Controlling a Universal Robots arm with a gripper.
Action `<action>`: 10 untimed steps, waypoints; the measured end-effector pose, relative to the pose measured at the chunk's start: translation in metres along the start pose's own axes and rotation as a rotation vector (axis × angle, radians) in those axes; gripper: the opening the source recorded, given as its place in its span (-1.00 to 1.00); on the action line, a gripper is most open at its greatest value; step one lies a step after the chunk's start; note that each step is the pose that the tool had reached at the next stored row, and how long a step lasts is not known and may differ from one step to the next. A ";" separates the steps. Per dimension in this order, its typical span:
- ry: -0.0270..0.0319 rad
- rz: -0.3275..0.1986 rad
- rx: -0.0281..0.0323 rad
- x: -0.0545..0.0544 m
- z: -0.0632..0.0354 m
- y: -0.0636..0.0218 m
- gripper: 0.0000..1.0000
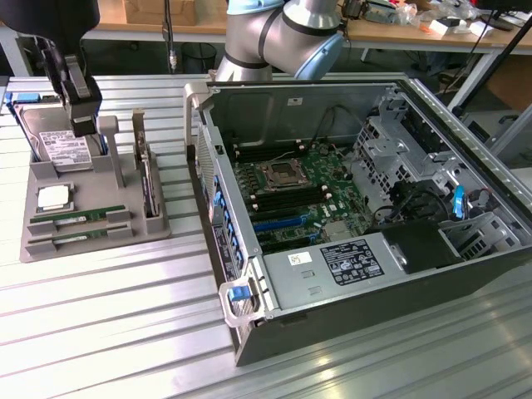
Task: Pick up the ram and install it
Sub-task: 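Pick up the ram and move it above insertion slot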
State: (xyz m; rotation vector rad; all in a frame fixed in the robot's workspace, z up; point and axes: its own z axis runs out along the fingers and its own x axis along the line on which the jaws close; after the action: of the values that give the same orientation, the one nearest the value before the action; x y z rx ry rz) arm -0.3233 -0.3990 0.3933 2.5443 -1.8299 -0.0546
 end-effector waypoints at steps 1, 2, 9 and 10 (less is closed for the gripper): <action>0.0003 -0.013 -0.0004 0.000 0.0000 0.0000 -0.79; 0.0008 -0.030 -0.0007 0.000 0.0000 0.0000 -0.79; 0.0027 -0.105 -0.0025 0.000 0.0000 0.0000 -0.79; 0.0032 -0.124 -0.0030 0.000 0.0000 0.0000 -0.79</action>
State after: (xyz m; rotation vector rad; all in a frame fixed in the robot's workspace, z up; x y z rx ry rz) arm -0.3233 -0.3990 0.3933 2.6510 -1.6674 -0.0538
